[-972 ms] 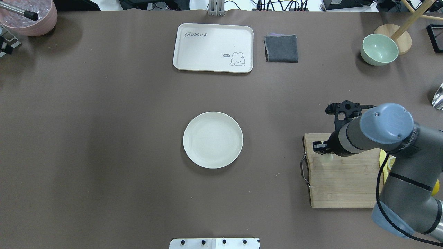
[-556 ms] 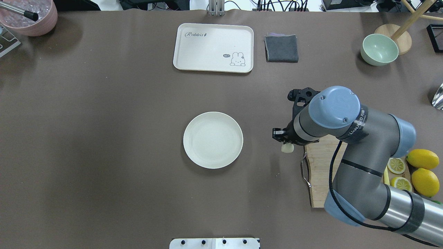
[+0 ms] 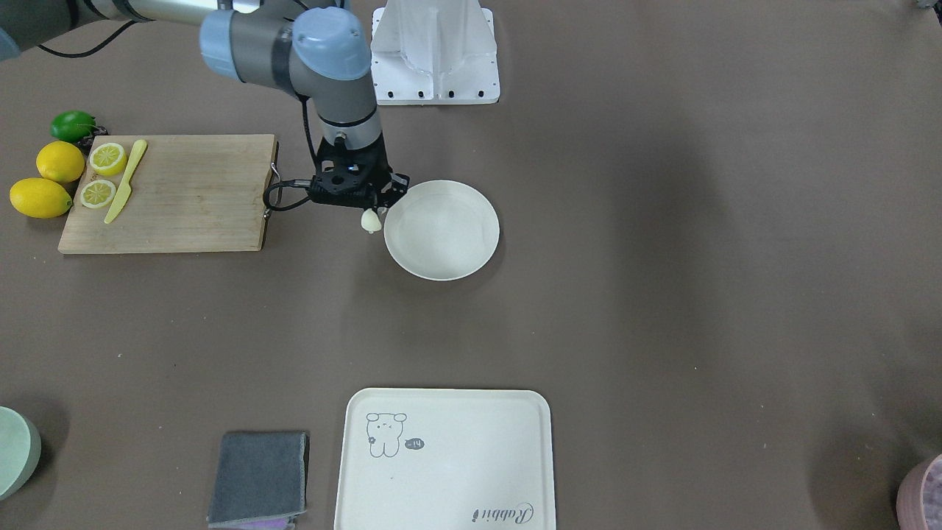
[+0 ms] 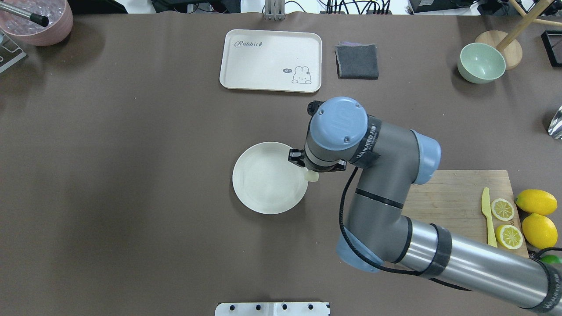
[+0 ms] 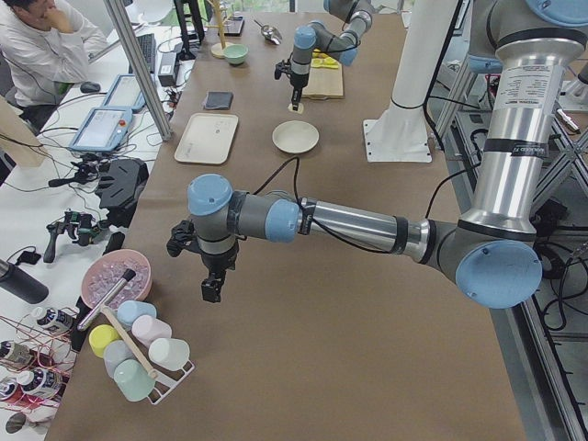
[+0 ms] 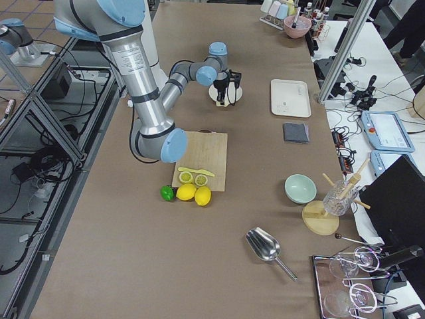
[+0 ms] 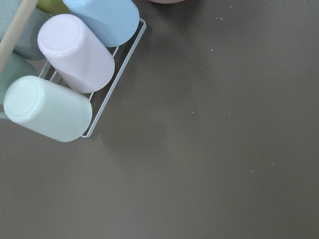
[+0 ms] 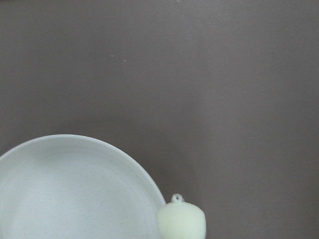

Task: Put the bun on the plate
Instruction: 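Carry the white bun with the right gripper over the white plate, then lower the bun onto the plate and open the right gripper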

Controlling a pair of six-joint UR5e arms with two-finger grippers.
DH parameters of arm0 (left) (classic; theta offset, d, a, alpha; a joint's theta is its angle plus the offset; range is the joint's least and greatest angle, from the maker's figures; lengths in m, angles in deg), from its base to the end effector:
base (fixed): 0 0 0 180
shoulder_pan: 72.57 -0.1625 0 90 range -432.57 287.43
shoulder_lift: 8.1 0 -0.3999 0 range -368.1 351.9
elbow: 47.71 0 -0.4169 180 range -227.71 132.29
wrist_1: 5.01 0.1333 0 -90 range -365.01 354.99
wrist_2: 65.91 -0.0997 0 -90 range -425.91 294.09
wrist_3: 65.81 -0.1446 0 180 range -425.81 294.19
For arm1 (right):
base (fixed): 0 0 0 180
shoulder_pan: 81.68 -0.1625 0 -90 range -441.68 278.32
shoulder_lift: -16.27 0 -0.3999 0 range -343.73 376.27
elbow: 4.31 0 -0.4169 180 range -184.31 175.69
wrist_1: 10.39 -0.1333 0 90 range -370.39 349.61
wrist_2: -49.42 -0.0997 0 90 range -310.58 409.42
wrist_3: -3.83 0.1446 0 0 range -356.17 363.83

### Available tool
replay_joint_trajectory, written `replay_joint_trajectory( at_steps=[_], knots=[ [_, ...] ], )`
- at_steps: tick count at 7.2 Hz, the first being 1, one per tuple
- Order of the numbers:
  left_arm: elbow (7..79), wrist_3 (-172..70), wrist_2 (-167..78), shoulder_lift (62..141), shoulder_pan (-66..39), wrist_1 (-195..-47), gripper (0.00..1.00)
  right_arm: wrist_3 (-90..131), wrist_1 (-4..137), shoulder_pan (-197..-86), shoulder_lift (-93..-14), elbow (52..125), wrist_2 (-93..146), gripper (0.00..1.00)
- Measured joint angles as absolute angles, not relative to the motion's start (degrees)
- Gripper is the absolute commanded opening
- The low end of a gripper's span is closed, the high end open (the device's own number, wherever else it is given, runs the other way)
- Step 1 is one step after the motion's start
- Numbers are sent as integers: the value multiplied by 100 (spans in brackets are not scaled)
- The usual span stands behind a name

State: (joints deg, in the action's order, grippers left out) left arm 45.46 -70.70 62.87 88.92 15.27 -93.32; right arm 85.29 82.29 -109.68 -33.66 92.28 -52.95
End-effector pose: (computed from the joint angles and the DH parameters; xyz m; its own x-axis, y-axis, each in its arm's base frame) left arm -0.0211 -0.5757 0.5824 0.7695 0.2057 -0.6046 -0.1032 0.9743 0.2001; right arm -0.5818 -0.4253 0.1977 0.6769 0.1956 0.7096 -0.2292 0.9721 -0.0493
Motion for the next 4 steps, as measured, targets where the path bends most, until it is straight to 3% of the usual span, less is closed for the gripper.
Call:
replay_joint_trajectory(
  at_steps=[2, 3, 4],
  knots=[
    [4507, -7065, 6266, 8876, 1532, -9328, 98, 8893, 8219, -10761, -2535, 8420, -5131, 90],
    [4501, -7063, 6264, 8843, 1531, -9330, 98, 8957, 8212, -10631, -2397, 8284, -5020, 99],
    [4499, -7061, 6267, 8802, 1528, -9336, 98, 8978, 8209, -10495, -2352, 8234, -4874, 99]
  ],
)
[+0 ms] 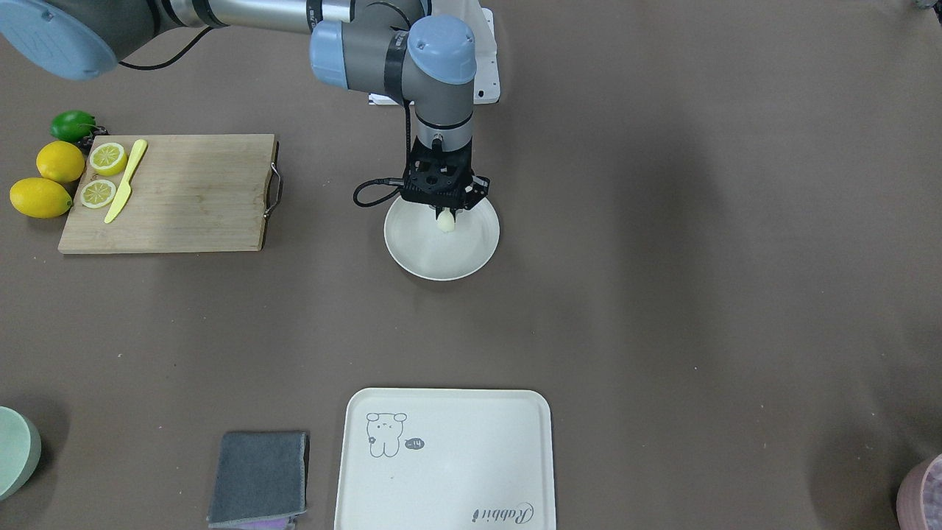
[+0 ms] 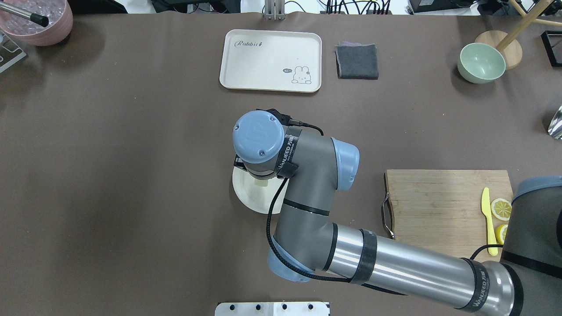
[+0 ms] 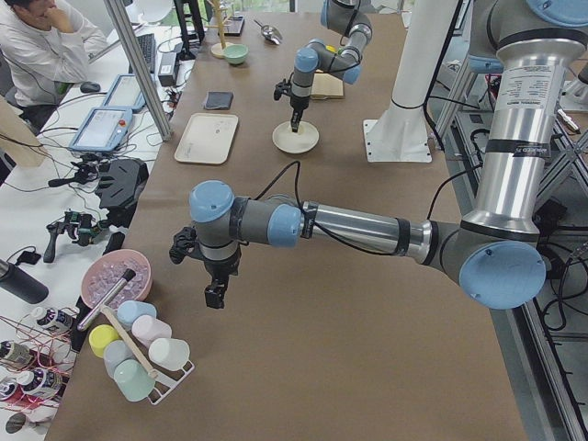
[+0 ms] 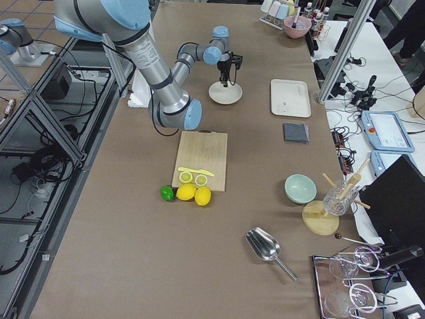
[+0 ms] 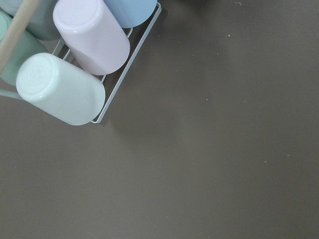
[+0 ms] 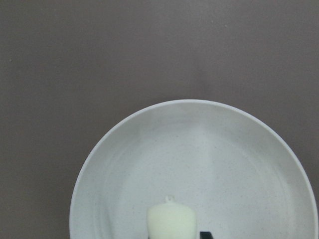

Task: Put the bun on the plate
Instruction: 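Lower the bun onto the plate and open the right gripper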

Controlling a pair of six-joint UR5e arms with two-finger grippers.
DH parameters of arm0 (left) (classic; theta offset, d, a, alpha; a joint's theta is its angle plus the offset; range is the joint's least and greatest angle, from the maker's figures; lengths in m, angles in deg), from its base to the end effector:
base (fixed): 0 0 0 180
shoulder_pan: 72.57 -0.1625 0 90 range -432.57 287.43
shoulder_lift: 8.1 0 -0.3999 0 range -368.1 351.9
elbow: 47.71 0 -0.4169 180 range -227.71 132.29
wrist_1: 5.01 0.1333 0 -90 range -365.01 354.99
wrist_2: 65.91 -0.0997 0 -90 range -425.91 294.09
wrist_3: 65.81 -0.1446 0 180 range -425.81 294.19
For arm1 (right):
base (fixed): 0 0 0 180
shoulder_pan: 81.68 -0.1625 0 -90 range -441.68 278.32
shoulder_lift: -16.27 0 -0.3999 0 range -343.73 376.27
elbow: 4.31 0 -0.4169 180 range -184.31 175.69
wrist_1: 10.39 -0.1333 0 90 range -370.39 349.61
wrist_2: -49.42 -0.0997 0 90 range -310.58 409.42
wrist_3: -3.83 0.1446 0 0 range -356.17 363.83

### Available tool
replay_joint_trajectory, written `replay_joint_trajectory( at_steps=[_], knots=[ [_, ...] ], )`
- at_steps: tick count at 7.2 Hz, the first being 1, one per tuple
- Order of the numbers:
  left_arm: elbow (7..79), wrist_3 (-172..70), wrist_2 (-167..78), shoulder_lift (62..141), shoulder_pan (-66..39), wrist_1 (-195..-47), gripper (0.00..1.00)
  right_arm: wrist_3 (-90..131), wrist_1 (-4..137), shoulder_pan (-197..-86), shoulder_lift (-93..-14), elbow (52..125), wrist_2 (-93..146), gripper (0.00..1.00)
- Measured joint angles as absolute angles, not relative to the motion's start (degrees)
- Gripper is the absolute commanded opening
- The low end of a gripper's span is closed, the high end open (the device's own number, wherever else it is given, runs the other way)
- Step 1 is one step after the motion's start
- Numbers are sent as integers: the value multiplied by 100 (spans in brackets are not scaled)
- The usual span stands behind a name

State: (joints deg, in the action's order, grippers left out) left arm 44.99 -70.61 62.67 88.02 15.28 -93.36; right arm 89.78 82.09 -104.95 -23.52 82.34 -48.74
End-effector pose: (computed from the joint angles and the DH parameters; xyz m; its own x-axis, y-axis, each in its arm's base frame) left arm -0.0218 -0.5689 0.5959 0.7724 0.1897 -0.6061 -0.1022 0.9790 0.1762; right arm -0.6570 -0.4053 0.1468 0.6761 0.2147 0.7048 -0.2527 0.9661 -0.0518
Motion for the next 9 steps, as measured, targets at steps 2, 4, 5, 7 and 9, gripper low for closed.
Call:
replay_joint_trajectory(
  at_steps=[2, 4, 5, 7, 9],
  knots=[
    [4494, -7058, 6270, 8771, 1525, -9340, 98, 8989, 8207, -10348, -2349, 8221, -4710, 99],
    [4493, -7056, 6268, 8763, 1524, -9337, 98, 8963, 8207, -10353, -2365, 8256, -4697, 99],
    [4493, -7055, 6268, 8761, 1524, -9340, 98, 8925, 8207, -10421, -2366, 8267, -4719, 99],
    [4498, -7055, 6270, 8699, 1524, -9366, 98, 8835, 8209, -10659, -2366, 8290, -4890, 99],
    [4511, -7071, 6278, 8615, 1554, -9294, 98, 8624, 8217, -11055, -2424, 8370, -5292, 99]
  ],
)
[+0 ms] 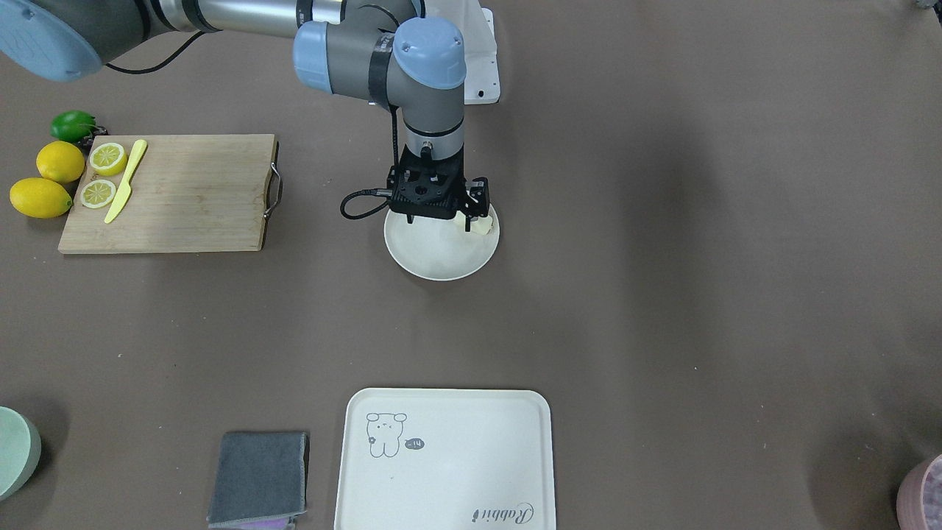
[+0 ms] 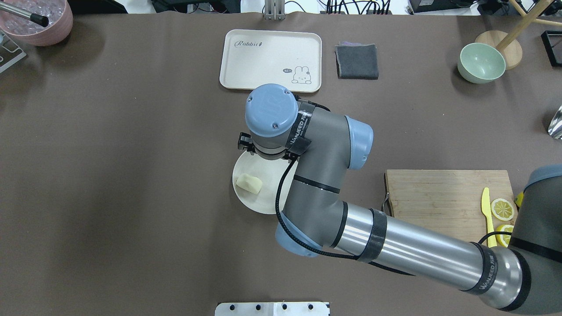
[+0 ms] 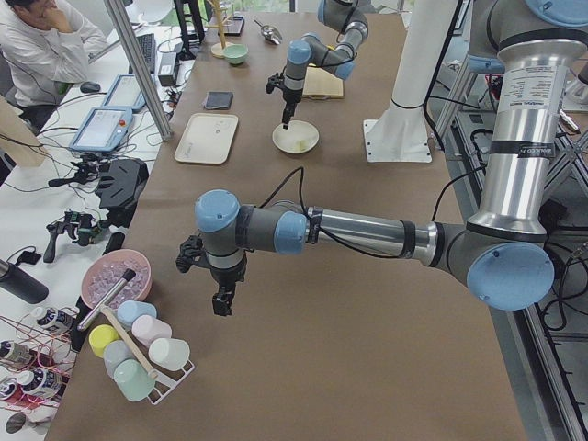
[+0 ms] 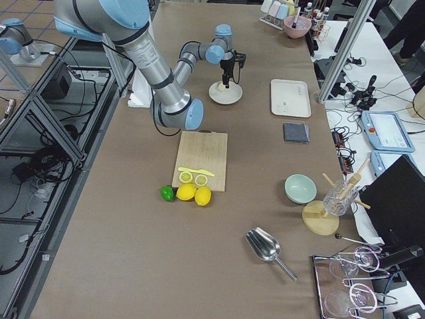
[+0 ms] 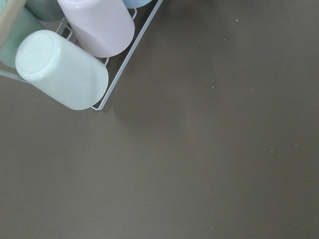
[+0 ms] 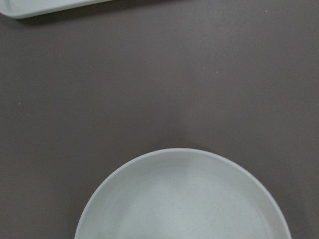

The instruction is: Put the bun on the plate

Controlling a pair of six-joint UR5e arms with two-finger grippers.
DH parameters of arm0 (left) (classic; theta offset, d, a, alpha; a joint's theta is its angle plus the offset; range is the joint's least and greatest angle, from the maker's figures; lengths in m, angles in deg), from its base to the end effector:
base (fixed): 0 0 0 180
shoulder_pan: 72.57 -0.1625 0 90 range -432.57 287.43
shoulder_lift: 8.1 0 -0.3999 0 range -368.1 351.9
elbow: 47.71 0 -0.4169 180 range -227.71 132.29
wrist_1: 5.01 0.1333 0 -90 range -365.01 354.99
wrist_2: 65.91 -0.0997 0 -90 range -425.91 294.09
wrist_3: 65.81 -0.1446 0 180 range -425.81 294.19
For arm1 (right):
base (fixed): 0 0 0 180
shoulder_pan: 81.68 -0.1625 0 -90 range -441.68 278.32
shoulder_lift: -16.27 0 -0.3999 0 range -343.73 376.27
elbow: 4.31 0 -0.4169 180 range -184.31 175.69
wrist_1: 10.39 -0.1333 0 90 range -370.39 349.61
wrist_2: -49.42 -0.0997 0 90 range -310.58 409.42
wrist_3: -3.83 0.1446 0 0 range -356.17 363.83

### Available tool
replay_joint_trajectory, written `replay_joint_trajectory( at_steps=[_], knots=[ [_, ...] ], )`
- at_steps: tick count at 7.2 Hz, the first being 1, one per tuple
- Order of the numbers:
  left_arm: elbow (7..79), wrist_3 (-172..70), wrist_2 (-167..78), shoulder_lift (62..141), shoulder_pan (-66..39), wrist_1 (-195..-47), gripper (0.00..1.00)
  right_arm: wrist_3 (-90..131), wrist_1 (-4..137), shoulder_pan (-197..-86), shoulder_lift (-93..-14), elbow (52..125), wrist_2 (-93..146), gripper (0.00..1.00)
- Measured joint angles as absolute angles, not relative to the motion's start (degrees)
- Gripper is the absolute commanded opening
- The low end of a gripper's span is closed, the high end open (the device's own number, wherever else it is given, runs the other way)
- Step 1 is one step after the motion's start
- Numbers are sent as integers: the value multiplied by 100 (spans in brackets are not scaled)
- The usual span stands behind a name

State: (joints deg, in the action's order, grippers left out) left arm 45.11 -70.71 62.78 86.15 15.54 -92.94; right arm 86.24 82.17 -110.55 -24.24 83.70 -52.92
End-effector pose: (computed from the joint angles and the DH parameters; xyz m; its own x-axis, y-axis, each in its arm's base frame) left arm -0.0247 -0.5536 0.6137 0.7727 0.1649 -0.6130 -0.0992 0.9852 0.1400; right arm -0.6126 -0.4547 0.1445 0.6593 0.2161 0.7202 -0.2546 0.9654 -0.0567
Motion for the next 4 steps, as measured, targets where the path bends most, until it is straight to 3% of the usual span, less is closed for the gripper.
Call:
replay_joint_trajectory(
  at_steps=[2, 4],
  knots=[
    [4612, -7129, 6306, 8300, 1662, -9146, 98, 8114, 8240, -11598, -2897, 8767, -5756, 99],
    [4773, -7133, 6508, 7965, 1691, -9124, 98, 7219, 8261, -12304, -3879, 9481, -6236, 100]
  ],
)
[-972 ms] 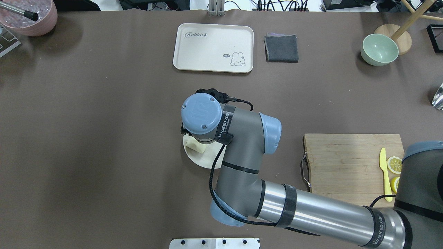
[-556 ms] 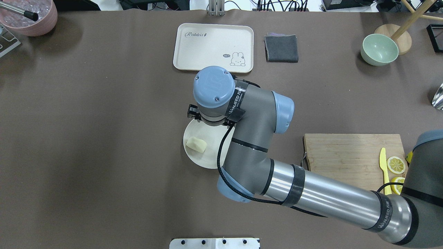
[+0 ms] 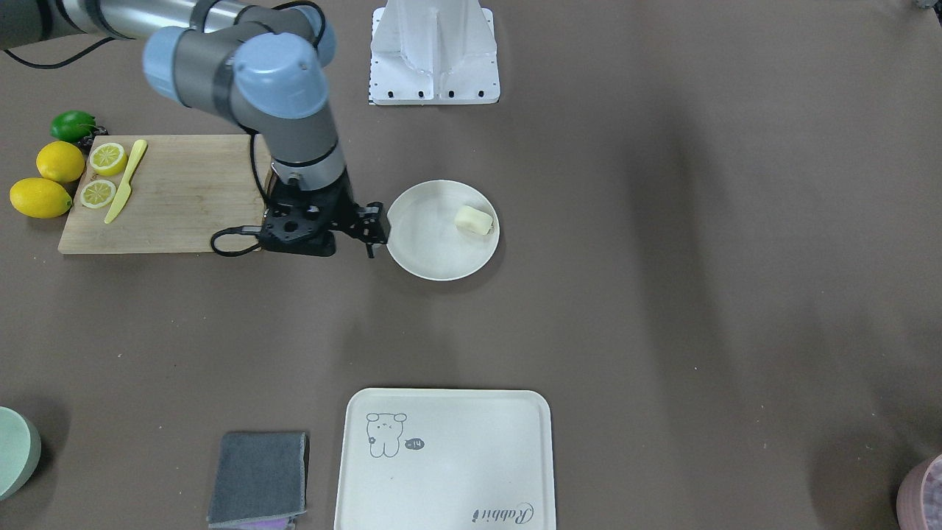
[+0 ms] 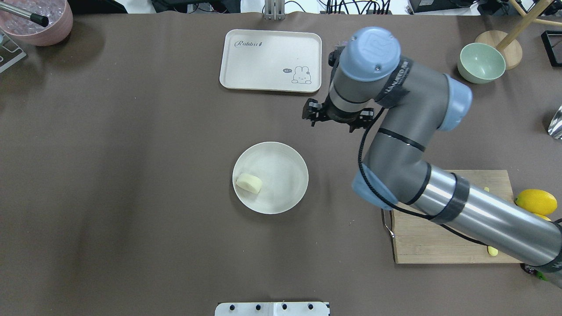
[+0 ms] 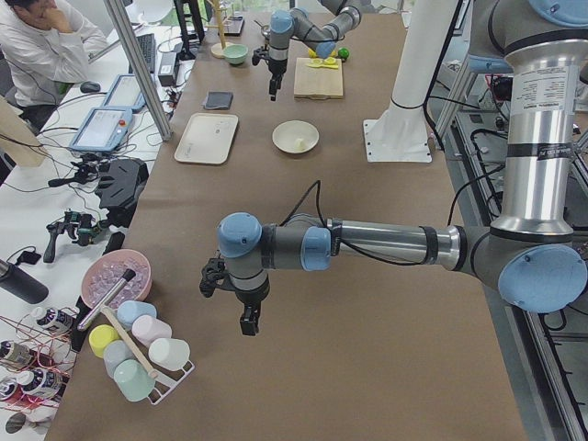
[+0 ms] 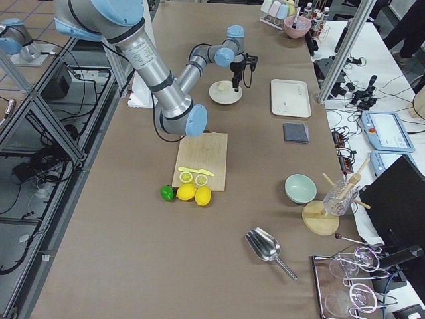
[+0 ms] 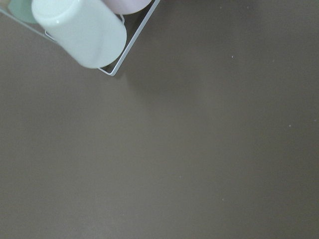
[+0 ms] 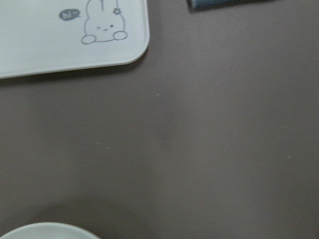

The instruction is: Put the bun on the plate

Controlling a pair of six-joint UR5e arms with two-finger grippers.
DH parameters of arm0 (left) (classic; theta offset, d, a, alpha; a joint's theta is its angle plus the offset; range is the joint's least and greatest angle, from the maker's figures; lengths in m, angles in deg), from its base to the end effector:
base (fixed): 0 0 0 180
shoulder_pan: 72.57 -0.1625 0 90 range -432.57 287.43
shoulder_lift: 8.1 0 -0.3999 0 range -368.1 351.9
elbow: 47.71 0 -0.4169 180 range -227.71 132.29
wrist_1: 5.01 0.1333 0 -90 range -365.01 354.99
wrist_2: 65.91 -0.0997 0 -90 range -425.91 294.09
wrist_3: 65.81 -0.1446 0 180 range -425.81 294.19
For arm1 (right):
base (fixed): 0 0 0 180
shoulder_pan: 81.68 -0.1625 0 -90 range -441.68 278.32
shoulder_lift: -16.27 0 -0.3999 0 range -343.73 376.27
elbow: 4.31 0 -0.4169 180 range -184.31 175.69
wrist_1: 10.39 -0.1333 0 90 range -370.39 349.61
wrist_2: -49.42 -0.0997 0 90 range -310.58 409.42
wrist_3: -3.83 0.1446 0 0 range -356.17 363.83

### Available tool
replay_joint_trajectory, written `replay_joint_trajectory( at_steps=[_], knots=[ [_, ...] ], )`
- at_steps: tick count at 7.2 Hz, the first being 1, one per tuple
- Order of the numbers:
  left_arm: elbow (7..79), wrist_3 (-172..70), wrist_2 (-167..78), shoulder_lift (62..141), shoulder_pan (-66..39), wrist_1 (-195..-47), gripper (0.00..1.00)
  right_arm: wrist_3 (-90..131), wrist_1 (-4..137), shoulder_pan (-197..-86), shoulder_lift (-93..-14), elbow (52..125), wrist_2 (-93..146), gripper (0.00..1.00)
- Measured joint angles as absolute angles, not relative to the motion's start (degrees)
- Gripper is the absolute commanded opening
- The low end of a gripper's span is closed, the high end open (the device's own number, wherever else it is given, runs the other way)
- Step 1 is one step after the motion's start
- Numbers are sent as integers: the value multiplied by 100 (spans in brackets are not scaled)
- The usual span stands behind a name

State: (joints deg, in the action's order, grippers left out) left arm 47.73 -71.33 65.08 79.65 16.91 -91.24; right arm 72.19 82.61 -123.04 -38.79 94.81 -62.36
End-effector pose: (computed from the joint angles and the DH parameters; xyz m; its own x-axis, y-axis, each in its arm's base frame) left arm -0.0339 -0.4995 0.6490 0.7505 0.0964 -0.6538 -0.0816 0.9953 0.0530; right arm -0.4668 -0.5170 0.2362 0.6849 0.1467 0.7137 -0.1916 0.9813 -0.0178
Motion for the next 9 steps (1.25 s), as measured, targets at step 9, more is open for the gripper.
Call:
replay_joint_trajectory(
  at_steps=[9],
  knots=[
    [4840, -7134, 6567, 7986, 1677, -9149, 98, 242, 8255, -16895, -8339, 9854, -8480, 100]
  ],
)
